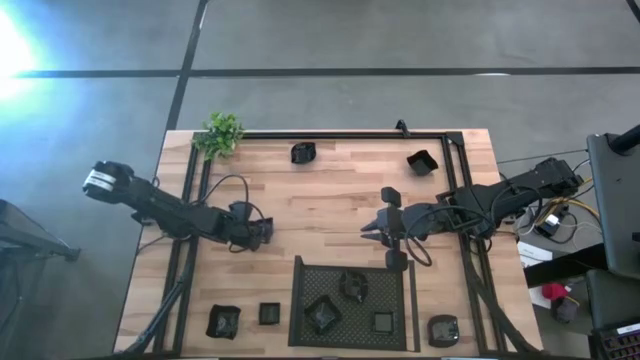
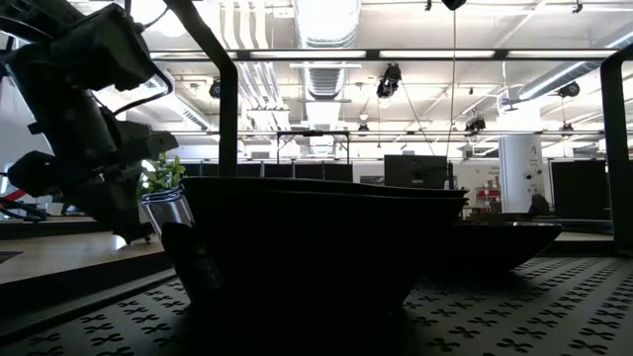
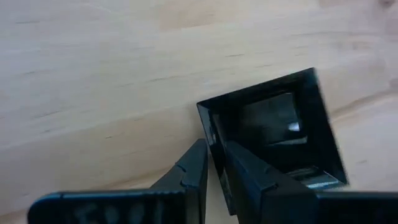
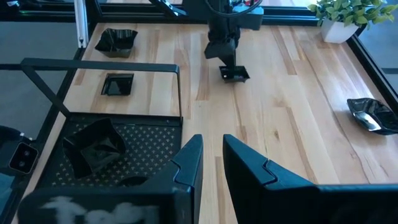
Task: Pick & Place Mini shaped plates
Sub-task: Stack the square plate on top of the other square plates on the shelf
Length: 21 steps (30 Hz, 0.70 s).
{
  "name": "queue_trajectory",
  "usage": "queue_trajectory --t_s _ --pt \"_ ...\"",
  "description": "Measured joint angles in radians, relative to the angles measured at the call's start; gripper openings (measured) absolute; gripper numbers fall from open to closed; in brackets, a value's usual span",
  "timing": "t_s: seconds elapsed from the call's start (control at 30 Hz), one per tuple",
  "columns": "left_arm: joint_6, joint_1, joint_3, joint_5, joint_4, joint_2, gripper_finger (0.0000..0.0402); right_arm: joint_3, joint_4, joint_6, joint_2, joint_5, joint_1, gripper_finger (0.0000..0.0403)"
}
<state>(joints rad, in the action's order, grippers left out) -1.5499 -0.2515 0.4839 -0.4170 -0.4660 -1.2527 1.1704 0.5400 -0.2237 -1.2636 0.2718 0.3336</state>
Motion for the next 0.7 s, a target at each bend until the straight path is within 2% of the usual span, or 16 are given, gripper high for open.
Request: queue_trajectory --t_s 0.5,0.7 --pt "0.003 0.001 0.000 0.000 0.033 -0.034 0.0051 0.000 0.000 0.000 0.000 0.000 0.000 0.0057" --pt "0.008 0.001 0.000 -0.029 0.037 -0.040 0.0010 0.000 0.000 0.000 0.000 0.000 0.000 0.0057"
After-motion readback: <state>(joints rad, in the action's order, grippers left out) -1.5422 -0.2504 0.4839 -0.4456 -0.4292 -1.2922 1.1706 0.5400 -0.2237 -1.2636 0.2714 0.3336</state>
